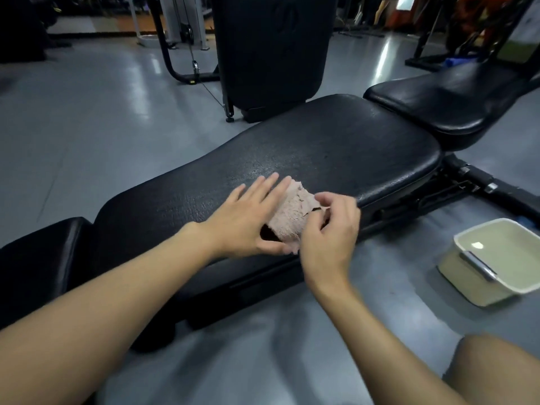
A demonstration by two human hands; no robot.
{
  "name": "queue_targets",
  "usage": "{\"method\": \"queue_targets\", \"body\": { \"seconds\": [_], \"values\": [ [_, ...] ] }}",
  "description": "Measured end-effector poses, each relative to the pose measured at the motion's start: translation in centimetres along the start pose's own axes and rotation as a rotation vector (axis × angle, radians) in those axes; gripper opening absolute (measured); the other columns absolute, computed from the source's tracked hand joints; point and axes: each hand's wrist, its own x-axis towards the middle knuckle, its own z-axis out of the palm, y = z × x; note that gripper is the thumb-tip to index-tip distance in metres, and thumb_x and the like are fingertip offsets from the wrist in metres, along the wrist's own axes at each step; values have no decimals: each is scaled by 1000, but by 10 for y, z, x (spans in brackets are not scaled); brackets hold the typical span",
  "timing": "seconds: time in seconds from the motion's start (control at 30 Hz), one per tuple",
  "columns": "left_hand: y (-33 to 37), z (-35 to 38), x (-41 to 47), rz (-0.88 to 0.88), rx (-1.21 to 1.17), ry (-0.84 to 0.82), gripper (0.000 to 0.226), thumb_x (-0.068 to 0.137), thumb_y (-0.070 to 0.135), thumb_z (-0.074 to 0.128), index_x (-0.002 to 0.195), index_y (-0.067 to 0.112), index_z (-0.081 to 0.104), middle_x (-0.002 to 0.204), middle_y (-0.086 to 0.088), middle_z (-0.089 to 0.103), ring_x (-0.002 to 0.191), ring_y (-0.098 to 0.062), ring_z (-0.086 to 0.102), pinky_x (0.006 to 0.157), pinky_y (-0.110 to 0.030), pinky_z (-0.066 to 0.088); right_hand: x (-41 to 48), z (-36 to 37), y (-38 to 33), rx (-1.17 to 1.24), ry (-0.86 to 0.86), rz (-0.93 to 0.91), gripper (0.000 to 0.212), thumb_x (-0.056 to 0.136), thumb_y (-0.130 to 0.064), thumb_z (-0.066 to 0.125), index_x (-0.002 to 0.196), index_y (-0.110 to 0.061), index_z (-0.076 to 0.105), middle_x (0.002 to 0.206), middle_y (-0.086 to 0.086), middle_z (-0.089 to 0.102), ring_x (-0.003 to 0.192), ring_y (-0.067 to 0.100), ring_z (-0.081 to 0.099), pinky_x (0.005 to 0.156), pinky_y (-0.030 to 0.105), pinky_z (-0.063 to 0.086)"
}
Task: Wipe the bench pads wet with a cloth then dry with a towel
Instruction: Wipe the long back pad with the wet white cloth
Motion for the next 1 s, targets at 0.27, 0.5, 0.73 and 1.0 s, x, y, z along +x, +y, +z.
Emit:
{"method": "queue_targets", "body": {
  "seconds": [0.27,0.5,0.73,1.0],
  "values": [
    [-29,-22,7,-158,-100,-167,57,103,32,28,155,46,8,168,6,-1,154,-25,-6,118,-66,6,-29,53,11,-669,-71,-14,43,98,-34,36,130,-24,62,156,4,41,144,22,35,103,46,28],
    [-28,-16,27,-186,-104,-207,52,98,64,26,147,60,9,167,5,-2,153,-32,-7,109,-77,8,-79,85,-2,-472,115,306,57,101,-29,27,156,-14,26,165,21,9,151,33,15,119,52,25],
    [-46,-19,40,-126,-148,-251,52,89,69,29,139,66,13,159,0,12,152,-30,3,107,-73,25,-26,99,-4,-184,225,532,73,94,-40,29,160,-14,10,162,25,-15,150,40,6,121,46,14],
    [-40,-20,36,-121,-106,-211,48,94,63,34,138,64,14,151,-1,16,147,-32,11,100,-74,31,23,69,26,-139,304,472,81,79,-31,46,158,-27,24,165,6,-17,153,27,2,119,46,25]
  ]
}}
